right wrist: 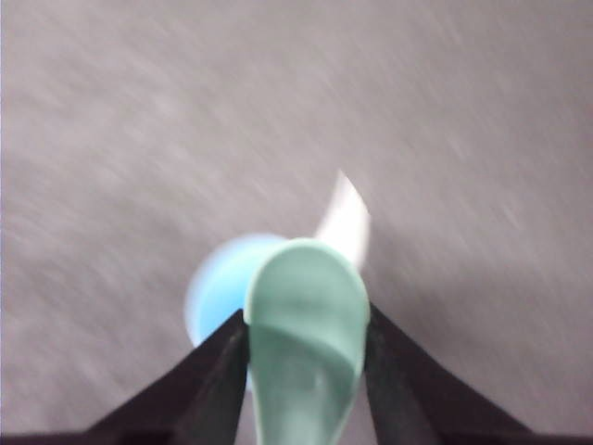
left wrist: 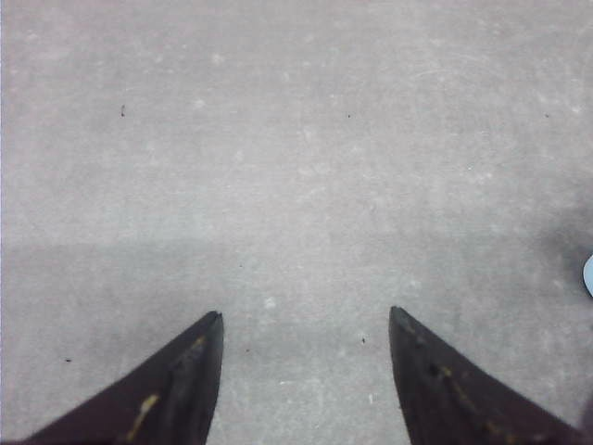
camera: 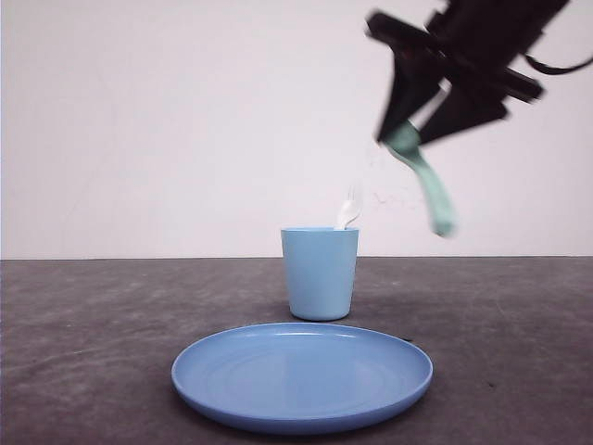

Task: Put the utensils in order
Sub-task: 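Lift the spoon with the right gripper and lower it into the cup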

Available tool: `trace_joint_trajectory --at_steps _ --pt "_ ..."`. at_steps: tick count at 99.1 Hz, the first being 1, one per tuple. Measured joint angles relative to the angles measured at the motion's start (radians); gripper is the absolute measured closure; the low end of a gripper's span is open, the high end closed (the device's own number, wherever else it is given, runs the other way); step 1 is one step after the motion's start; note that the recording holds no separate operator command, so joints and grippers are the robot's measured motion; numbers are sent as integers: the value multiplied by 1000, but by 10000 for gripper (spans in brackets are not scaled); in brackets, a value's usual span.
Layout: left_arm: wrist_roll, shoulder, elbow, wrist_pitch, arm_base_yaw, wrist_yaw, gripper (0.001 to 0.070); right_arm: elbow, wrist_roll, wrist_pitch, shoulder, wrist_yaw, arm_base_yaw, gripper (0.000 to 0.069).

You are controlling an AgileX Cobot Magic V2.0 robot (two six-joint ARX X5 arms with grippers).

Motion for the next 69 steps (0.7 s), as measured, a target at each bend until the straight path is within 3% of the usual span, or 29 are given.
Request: trace_joint_trajectory --at_steps 39,69 --pt "0 0 0 0 0 0 369 0 -101 365 70 -18 43 497" --pt "0 0 0 0 0 20 369 13 -208 492 202 -19 66 497"
